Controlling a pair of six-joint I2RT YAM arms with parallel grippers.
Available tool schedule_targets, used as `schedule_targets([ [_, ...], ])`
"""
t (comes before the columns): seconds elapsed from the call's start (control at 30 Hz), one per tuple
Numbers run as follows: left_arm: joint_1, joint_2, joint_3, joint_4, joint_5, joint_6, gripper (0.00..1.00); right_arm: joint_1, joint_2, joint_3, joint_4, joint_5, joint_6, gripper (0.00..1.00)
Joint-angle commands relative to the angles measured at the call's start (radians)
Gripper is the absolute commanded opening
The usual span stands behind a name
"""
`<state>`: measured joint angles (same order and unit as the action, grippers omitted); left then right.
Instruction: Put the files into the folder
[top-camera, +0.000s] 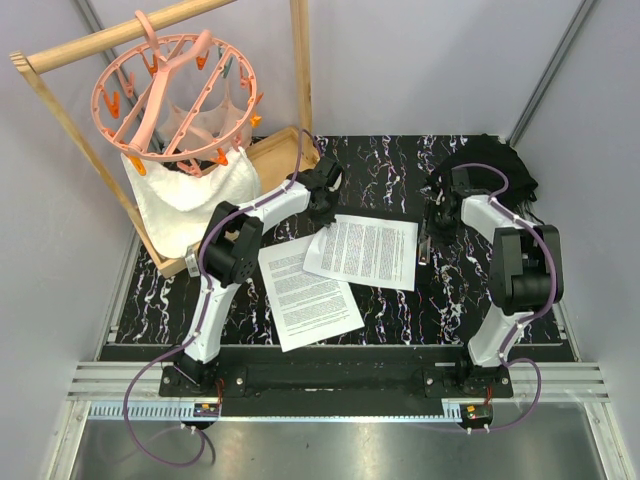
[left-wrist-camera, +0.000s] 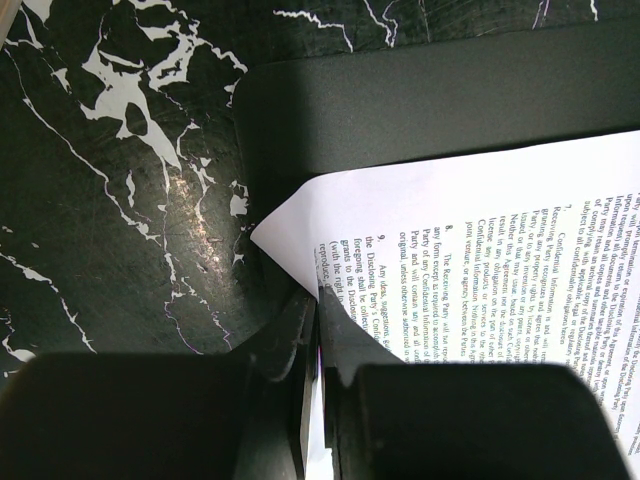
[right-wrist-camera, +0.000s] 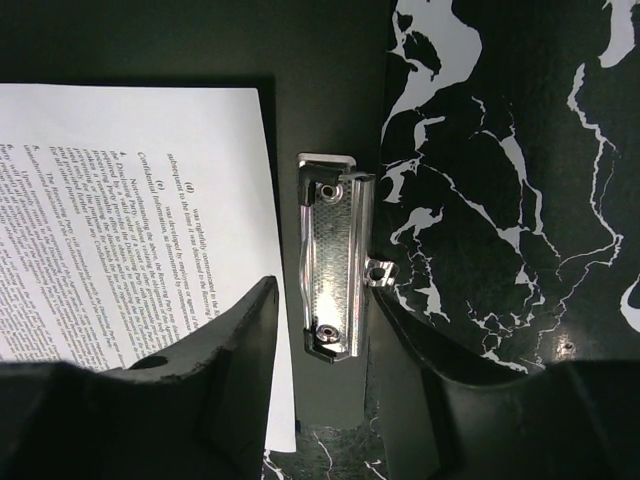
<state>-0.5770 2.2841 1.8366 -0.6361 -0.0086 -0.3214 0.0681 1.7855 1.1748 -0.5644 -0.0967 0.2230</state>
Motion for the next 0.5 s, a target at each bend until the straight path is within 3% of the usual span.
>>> schedule_targets([
  [0.0,-0.004,-0.014,-0.03,-0.016,0.001,0.016,0.09,0.01,0.034,0.043,-0.006,0.023,-0.025,0.52],
  [0.2,-0.007,-0.006,-0.025,-0.016,0.004,0.013,0.09,0.029,0.069,0.042,0.008,0.018,-0.021,0.52],
  [0.3,-0.009,-0.006,-0.023,-0.016,0.004,0.013,0.09,0.036,0.095,0.046,0.015,0.041,-0.014,0.46],
  [0.33,-0.009,-0.008,-0.023,-0.016,0.004,0.013,0.09,0.041,0.103,0.048,0.015,0.051,-0.014,0.37],
  [0.4,-0.011,-0.008,-0.023,-0.016,0.004,0.013,0.09,0.056,0.118,0.048,0.015,0.074,-0.013,0.28],
  [0.47,-0.011,-0.009,-0.025,-0.016,0.004,0.013,0.09,0.071,0.13,0.045,0.014,0.092,-0.008,0.32],
])
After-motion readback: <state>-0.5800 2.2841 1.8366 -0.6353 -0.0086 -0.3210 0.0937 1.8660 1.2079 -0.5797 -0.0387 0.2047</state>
